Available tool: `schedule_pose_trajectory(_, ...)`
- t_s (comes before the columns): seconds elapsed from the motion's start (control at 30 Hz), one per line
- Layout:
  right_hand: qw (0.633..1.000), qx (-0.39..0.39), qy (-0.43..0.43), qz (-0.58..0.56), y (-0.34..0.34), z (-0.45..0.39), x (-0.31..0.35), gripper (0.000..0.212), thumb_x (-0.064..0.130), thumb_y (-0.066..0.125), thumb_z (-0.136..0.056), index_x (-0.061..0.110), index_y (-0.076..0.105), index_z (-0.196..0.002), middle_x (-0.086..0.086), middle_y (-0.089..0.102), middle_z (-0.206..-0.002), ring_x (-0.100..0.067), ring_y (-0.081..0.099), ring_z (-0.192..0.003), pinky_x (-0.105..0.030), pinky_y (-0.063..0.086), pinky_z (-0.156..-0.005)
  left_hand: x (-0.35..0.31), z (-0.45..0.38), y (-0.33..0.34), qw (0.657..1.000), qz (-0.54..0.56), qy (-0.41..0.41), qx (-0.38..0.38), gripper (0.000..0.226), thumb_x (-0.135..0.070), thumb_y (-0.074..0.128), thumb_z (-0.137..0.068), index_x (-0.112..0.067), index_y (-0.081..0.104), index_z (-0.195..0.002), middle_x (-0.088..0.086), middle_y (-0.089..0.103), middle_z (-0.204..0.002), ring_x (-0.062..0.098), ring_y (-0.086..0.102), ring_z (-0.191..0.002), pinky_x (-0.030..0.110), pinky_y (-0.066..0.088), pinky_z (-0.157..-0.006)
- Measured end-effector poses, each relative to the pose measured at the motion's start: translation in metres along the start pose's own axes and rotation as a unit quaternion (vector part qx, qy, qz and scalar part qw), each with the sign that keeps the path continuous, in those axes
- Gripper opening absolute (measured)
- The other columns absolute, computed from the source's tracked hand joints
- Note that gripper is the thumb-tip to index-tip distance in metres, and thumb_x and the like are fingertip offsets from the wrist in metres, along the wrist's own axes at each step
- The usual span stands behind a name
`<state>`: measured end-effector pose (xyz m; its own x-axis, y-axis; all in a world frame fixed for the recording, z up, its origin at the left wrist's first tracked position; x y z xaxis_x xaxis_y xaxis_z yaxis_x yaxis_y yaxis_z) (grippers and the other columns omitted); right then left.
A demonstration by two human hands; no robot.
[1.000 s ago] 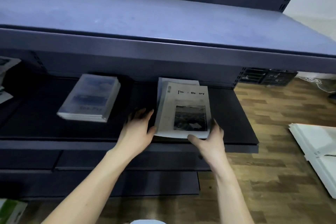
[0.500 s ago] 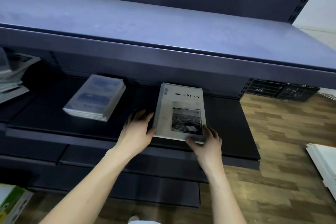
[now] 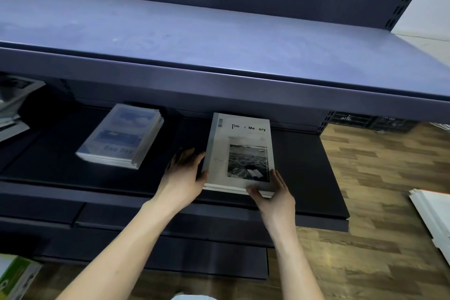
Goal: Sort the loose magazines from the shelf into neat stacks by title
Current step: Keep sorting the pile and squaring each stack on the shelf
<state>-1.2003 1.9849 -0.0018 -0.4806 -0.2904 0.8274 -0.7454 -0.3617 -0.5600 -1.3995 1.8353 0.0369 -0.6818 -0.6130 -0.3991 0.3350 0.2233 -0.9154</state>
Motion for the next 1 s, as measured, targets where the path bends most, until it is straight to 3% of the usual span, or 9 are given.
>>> schedule_pose_trajectory(0.2,1.000,0.005,-0.011,0.004,0.000,0.000,0.002,0.088,0.041,0.078,-0.081,0.016,0.034,-0.153,0.001,0.030,-0.160,-0.013,0.027,-0.147,-0.021,0.029,-0.109,0.000,0.004,-0.001,1.000,-0.009,-0.003,0.001,0.060,-0.044,0.045,-0.099,-0.029,0.025,-0.153,0.000,0.015,-0.161,0.024,0.010,-0.149,0.041,0.019,-0.120)
schedule_pose_trajectory(0.3,0.999,-0.005,-0.036,0.008,-0.005,0.004,0.013,0.083,0.042,0.073,-0.084,0.021,0.033,-0.154,0.000,0.025,-0.162,-0.014,0.017,-0.151,-0.030,0.028,-0.116,0.001,0.012,-0.006,1.000,-0.011,-0.004,-0.010,0.059,-0.041,0.047,-0.099,-0.028,0.027,-0.153,0.002,0.019,-0.160,0.025,0.013,-0.148,0.041,0.022,-0.119)
schedule_pose_trajectory(0.43,0.992,-0.008,-0.100,0.072,-0.001,0.018,0.042,0.073,0.055,0.060,-0.089,0.024,0.036,-0.151,-0.003,0.025,-0.162,-0.022,0.010,-0.152,-0.050,0.017,-0.122,0.002,0.034,-0.011,0.999,-0.004,-0.018,-0.035,0.056,-0.039,0.051,-0.097,-0.025,0.036,-0.149,0.007,0.029,-0.156,0.028,0.025,-0.143,0.043,0.030,-0.114)
schedule_pose_trajectory(0.6,0.979,0.063,-0.150,0.121,0.037,0.044,0.066,0.075,0.071,0.037,-0.088,0.030,0.036,-0.151,-0.004,0.021,-0.163,-0.024,0.004,-0.153,-0.049,0.002,-0.122,0.014,0.066,-0.017,0.996,-0.019,-0.037,-0.077,0.054,-0.036,0.058,-0.093,-0.018,0.047,-0.143,0.014,0.045,-0.145,0.033,0.039,-0.133,0.044,0.034,-0.110)
schedule_pose_trajectory(0.67,0.971,0.091,-0.170,0.140,0.052,0.054,0.073,0.075,0.072,0.026,-0.086,0.033,0.035,-0.150,-0.003,0.020,-0.163,-0.026,0.002,-0.152,-0.050,0.001,-0.121,0.023,0.079,-0.020,0.994,-0.032,-0.047,-0.090,0.054,-0.035,0.058,-0.092,-0.018,0.047,-0.142,0.012,0.046,-0.144,0.033,0.036,-0.135,0.045,0.032,-0.111)
schedule_pose_trajectory(0.8,0.960,0.145,-0.193,0.142,0.080,0.076,0.090,0.059,0.060,0.039,-0.097,0.035,0.034,-0.150,-0.003,0.014,-0.165,-0.026,-0.001,-0.152,-0.049,-0.002,-0.121,0.046,0.102,-0.027,0.992,-0.030,-0.075,-0.101,0.054,-0.036,0.053,-0.096,-0.021,0.040,-0.147,0.008,0.035,-0.153,0.030,0.019,-0.147,0.042,0.021,-0.118)
schedule_pose_trajectory(1.0,0.946,0.191,-0.225,0.134,0.119,0.103,0.123,0.061,0.056,0.041,-0.099,0.033,0.027,-0.154,-0.003,0.018,-0.164,-0.025,0.003,-0.152,-0.046,-0.001,-0.122,0.089,0.130,-0.042,0.986,-0.011,-0.115,-0.117,0.056,-0.041,0.048,-0.098,-0.025,0.034,-0.150,0.005,0.026,-0.158,0.024,0.008,-0.150,0.040,0.016,-0.121)
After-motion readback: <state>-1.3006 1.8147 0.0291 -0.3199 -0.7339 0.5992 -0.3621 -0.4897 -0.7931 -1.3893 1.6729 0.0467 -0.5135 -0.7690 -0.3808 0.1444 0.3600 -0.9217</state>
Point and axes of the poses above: each hand's wrist, its own z-axis away from the middle knuckle, its own y-axis out of the palm, x = y × z, the point moved 9 cm from there along -z, towards the middle knuckle
